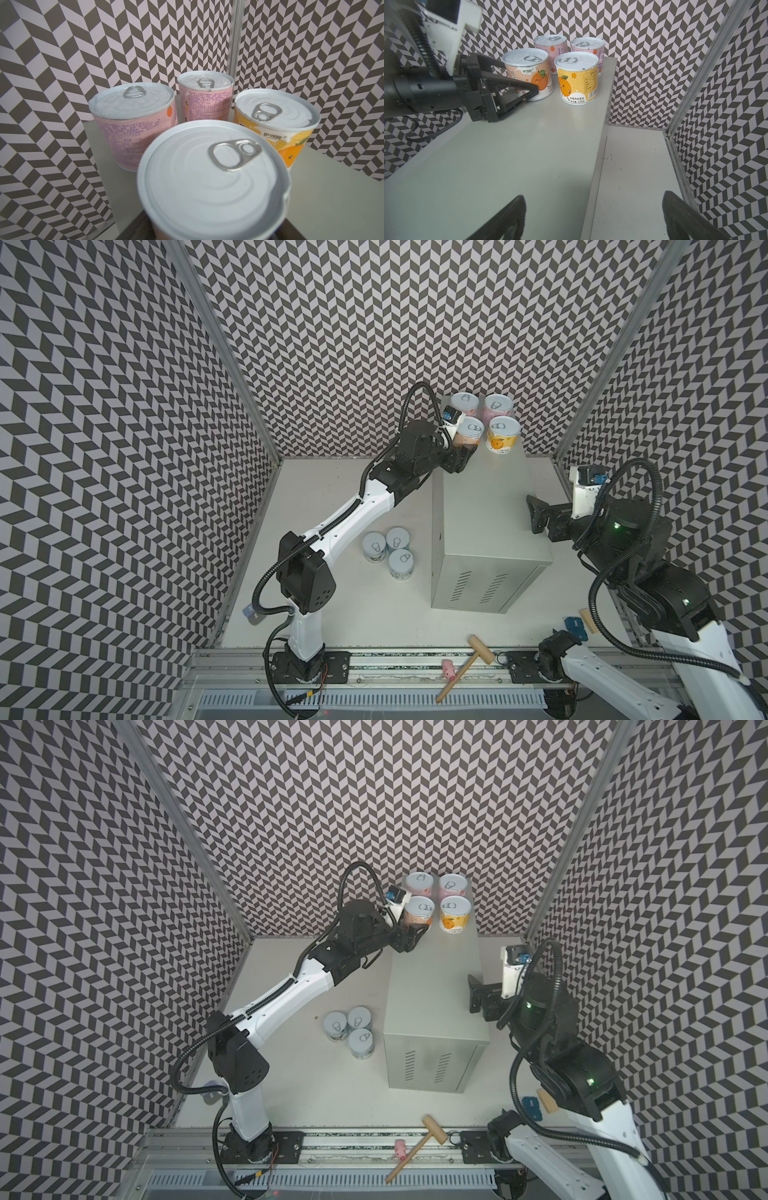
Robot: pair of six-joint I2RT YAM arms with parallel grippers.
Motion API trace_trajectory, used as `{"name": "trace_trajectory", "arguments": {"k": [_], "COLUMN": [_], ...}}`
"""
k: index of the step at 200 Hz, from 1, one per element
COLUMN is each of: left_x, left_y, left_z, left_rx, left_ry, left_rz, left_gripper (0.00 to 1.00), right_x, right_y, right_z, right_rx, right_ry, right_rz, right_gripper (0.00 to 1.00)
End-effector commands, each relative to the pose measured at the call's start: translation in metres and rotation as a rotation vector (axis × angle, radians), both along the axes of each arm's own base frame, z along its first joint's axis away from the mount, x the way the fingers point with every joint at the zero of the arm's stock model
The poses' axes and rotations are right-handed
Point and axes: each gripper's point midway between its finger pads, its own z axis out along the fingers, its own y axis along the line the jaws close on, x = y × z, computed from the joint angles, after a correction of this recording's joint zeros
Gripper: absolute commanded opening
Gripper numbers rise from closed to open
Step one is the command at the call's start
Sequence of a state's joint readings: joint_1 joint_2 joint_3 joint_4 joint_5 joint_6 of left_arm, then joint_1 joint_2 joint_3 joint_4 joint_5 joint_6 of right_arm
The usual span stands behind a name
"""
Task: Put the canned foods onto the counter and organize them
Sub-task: 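Lower the can in front of the pink cans and open the left gripper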
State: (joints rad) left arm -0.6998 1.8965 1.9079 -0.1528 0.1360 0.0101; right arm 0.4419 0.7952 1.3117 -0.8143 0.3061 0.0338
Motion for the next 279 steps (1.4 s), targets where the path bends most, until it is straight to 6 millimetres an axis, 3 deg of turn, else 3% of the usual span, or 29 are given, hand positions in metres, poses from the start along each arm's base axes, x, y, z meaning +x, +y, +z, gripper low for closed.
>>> {"name": "trace_trajectory", "arguments": {"k": [1, 178, 238, 279], "left_x": [0.007, 0.008, 0.004, -0.008], "left_y": [-0.004, -0.01, -0.007, -0.001], "left_z": [-0.019, -0.031, -0.028, -0.014], "left_rx": [0.043, 0.055, 0.046, 0.029], "left_ry": [0.02, 0.051, 0.053, 0.044], "left_rz": [-0.006, -0.025, -0.023, -0.039], "left_gripper": [0.75, 0.76, 0.88, 0.98], "right_x": [0.0, -0.002, -0.002, 0.0], "right_y": [-0.001, -0.001, -0.001, 0.002], "right_z": [0.013, 0.013, 0.014, 0.013], "right_rx": [0.024, 0.019, 0.018, 0.017], "right_ry": [-0.057, -0.065, -0.069, -0.065], "right_rz": [-0.002, 0.003, 0.007, 0.014], "right_gripper": [0.99, 0.99, 0.99, 0.99]}}
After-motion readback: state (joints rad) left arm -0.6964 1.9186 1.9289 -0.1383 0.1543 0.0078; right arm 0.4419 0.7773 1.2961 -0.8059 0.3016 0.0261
